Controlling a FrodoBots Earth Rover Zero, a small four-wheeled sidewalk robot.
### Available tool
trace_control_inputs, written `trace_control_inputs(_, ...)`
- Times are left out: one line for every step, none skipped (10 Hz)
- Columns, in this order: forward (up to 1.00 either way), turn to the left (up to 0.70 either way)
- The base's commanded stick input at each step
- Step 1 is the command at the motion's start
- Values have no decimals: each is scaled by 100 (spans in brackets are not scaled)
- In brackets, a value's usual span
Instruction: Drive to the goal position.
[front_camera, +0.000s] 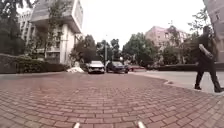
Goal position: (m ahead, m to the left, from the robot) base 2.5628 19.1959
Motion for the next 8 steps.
trace_control_inputs(70, -7)
trace_control_inputs(70, 0)
trace_control_inputs(70, 0)
trace_control_inputs(70, 0)
trace_control_inputs(70, 0)
trace_control_inputs(70, 0)
trace_control_inputs(70, 0)
trace_control_inputs(70, 0)
